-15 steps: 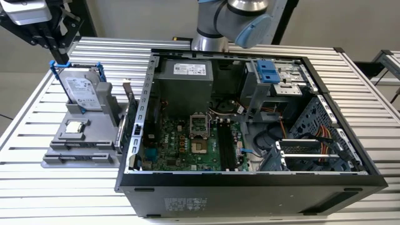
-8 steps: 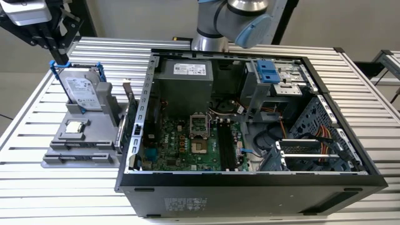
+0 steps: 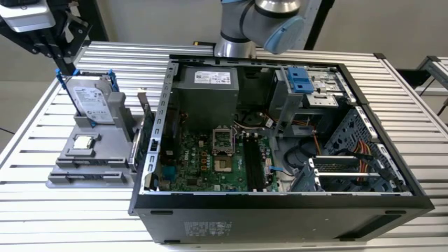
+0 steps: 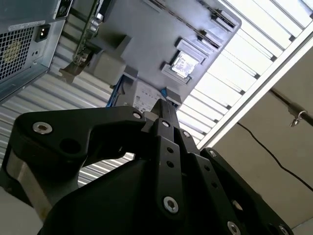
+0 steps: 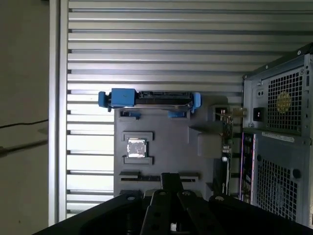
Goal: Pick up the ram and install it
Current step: 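Pick up the ram and move it above insertion slot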
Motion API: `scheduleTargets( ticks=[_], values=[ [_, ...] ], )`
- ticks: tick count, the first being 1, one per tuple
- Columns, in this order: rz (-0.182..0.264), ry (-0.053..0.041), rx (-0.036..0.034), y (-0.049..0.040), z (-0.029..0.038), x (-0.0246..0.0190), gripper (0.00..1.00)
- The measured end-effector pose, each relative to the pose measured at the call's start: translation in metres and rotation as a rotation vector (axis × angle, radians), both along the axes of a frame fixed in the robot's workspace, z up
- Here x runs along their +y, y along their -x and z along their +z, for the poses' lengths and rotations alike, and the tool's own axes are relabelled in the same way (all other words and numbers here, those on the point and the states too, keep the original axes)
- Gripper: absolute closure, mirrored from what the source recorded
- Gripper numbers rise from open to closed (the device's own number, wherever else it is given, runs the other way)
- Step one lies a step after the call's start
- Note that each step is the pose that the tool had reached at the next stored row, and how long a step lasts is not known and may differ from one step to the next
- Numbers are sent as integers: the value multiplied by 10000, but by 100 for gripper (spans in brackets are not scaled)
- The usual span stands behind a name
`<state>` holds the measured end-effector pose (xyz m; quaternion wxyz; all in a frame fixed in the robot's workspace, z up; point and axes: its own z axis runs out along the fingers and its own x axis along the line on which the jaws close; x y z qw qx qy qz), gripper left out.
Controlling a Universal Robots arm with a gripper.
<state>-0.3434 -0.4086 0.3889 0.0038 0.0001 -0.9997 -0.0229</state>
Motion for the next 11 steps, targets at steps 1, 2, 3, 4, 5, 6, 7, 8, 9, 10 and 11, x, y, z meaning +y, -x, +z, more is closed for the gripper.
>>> scheduleTargets(
  ticks=[1, 2, 3, 4, 5, 6, 7, 8, 9, 10, 11],
  values=[
    [0, 0, 2, 0, 0, -11, 100],
    [0, 0, 2, 0, -1, -20, 100],
    [-1, 0, 3, 0, -1, -31, 100],
    [0, 0, 4, 0, -1, -41, 100],
    [-1, 0, 5, 0, -2, -53, 100],
    [0, 0, 6, 0, -2, -64, 100],
    [0, -1, 6, 0, -2, -78, 100],
    [0, -1, 6, 0, -2, -91, 100],
    [0, 0, 7, 0, -2, -103, 100],
    [0, 0, 7, 0, -2, -114, 100],
    [0, 0, 8, 0, -3, -124, 100]
  ],
)
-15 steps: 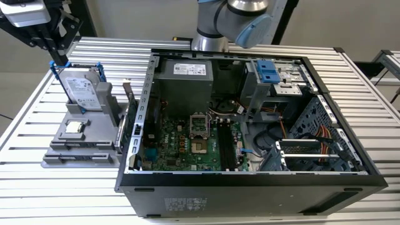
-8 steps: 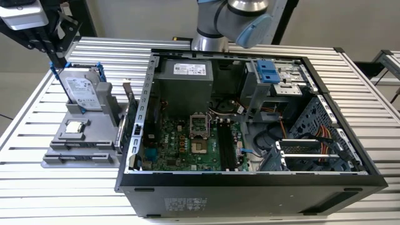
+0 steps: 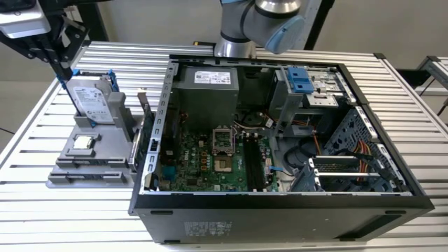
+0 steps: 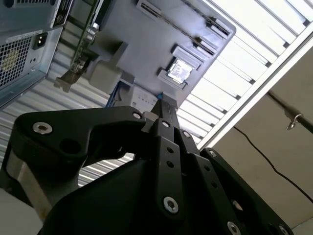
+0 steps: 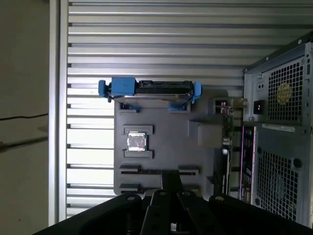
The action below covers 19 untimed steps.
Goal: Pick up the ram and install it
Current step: 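Pick up the ram and move it above insertion slot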
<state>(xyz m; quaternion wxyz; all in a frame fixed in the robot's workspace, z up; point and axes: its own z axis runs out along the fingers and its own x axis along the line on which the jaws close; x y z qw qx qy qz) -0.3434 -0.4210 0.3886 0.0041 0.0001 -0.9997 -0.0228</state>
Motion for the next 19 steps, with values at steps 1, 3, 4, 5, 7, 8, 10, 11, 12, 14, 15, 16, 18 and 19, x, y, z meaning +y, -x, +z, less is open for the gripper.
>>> scheduleTargets(
  ticks=[1, 3, 4, 5, 7, 8, 10, 11, 12, 14, 15, 16, 18, 19],
  values=[
    [0, -1, -1, 0, -1, -11, 100],
    [-4, 0, 0, 0, -2, -29, 100],
    [-10, -1, -1, 0, -4, -37, 100],
    [-15, -1, -1, 0, -5, -46, 100],
    [-27, -1, -1, 0, -6, -64, 100],
    [-33, -1, -2, 0, -8, -73, 100],
    [-44, -1, -1, 0, -9, -91, 100],
    [-49, 0, -1, 0, -9, -100, 100],
    [-53, -1, -1, 0, -10, -109, 100],
    [-63, -1, -1, 0, -10, -129, 100],
    [-68, -1, 0, 0, -11, -140, 100],
    [-74, 0, 1, 0, -11, -151, 100],
    [-83, -1, 1, 0, -12, -171, 100],
    [-86, 0, 2, -1, -12, -181, 100]
  ],
)
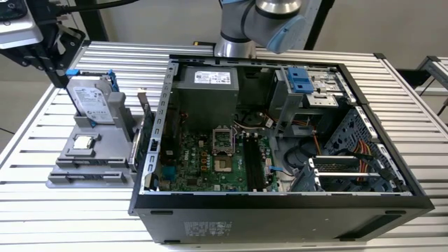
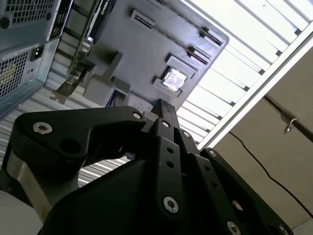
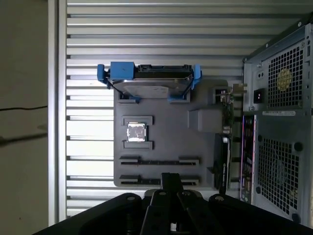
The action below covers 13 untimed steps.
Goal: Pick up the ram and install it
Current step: 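Pick up the ram and move it above insertion slot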
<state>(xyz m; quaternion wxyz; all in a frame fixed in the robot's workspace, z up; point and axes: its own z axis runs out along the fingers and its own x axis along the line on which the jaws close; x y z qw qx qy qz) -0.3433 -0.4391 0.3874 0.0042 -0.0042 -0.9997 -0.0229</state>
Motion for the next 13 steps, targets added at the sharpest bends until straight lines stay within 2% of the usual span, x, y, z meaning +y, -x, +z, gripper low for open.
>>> scheduleTargets(
  ticks=[3, 10, 13],
  values=[
    [-13, 0, 1, 0, -1, -25, 100],
    [-16, 0, 1, 0, -3, -35, 100],
    [-16, -1, 2, -1, -4, -52, 100]
  ],
)
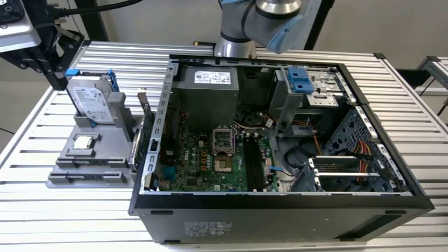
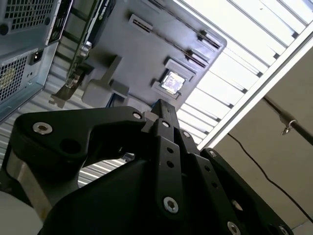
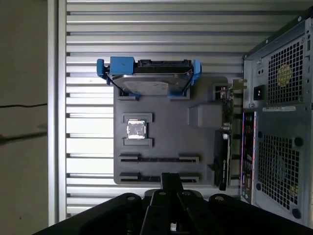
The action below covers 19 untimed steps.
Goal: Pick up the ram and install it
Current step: 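Pick up the ram and move it above insertion slot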
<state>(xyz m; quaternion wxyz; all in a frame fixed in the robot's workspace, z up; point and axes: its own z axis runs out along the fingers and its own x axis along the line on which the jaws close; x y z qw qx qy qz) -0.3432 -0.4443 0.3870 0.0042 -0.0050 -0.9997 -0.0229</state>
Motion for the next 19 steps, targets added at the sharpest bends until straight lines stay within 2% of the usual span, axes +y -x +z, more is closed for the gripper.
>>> scheduleTargets(
  ticks=[19],
  values=[
    [-3, 0, 41, -9, -3, -225, 100]
  ],
)
